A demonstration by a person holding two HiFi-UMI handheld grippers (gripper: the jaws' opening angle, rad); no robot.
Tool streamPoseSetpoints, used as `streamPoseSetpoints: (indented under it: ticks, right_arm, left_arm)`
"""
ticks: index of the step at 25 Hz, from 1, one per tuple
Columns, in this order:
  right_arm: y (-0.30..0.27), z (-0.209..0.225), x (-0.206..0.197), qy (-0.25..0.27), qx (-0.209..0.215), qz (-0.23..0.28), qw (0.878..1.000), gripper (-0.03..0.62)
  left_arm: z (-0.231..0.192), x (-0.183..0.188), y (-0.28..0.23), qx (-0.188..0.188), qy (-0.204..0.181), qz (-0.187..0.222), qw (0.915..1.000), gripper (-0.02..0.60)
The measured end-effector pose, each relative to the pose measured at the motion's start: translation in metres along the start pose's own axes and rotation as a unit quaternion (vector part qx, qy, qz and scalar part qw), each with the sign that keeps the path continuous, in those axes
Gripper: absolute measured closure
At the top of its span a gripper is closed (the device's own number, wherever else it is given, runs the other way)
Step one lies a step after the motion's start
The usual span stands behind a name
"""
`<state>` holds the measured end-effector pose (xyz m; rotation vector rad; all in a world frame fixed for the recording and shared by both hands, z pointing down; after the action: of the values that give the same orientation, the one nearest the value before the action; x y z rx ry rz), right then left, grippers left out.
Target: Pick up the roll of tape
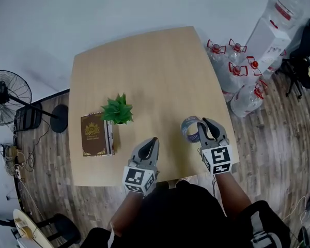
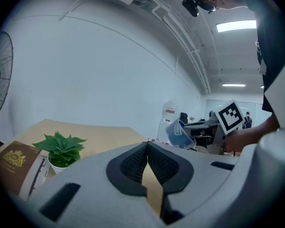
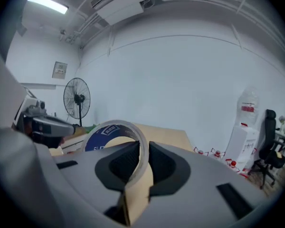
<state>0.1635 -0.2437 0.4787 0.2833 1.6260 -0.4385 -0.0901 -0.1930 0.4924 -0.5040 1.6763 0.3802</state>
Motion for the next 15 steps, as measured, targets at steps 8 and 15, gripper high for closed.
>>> streamPoseSetpoints:
  ticks: [8,15]
  right_arm:
    - [0.017,0.000,0.066,-0.017,-0.031,0.111,0.993,0.537]
    - [0.029,-0.002,0.079,-0.005,-0.048,0.137,0.989,0.539]
  left_arm:
    - [-0.009,0.033,-0.010,0.002,-0.019,0.038,0.9991,0.580]
    - [-0.010,0.049,-0.009,-0.010,-0.036,0.050,0.9980,0.580]
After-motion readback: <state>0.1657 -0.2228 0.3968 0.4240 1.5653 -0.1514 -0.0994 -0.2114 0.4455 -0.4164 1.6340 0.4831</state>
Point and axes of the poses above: the fingertips, and each gripper's own axes: y backward along the fingers, z to its right, x out of its top, the point moved 9 cm from there along y, backward along the fingers, and after that the axes turned 12 degrees about z, right-handed, at the moved point
